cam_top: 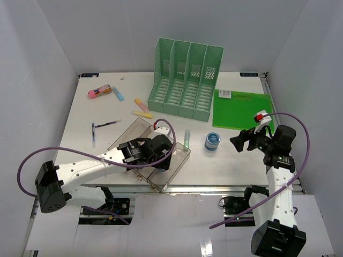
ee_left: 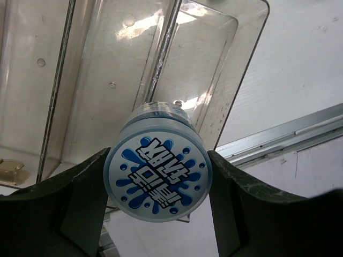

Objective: Organize the desk

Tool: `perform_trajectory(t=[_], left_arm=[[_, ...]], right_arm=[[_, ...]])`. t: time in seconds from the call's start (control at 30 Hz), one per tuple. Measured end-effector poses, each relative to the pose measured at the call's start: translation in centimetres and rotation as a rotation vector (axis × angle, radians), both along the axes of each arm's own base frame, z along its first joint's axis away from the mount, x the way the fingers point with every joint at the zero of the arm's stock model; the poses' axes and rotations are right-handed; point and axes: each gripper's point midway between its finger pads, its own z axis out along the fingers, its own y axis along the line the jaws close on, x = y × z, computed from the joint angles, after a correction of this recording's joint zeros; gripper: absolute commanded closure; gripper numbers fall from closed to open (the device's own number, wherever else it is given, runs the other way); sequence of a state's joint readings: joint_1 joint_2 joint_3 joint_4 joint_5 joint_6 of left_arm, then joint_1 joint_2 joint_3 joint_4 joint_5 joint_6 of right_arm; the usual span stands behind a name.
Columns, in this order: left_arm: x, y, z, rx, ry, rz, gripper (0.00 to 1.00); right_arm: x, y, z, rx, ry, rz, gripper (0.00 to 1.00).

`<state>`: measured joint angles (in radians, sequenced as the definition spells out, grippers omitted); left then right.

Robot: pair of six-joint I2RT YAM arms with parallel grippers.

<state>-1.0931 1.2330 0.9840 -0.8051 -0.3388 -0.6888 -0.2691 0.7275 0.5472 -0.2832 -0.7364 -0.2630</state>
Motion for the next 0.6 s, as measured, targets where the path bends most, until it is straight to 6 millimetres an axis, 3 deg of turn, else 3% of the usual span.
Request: perform_trajectory(t=[0.47,0.6], left_arm=[[-0.4,-1.4,0.8,-0.096,-0.01,-0.055,0.95],[-0.8,-1.5,0.2,-0.102,0.003,-0.077,0.95]], right_arm=[[0.0,0.0,-0.1,0.0,0.005,0.001,0.1],[0.0,0.0,-0.2,0.0,0.006,0.001,0.1]])
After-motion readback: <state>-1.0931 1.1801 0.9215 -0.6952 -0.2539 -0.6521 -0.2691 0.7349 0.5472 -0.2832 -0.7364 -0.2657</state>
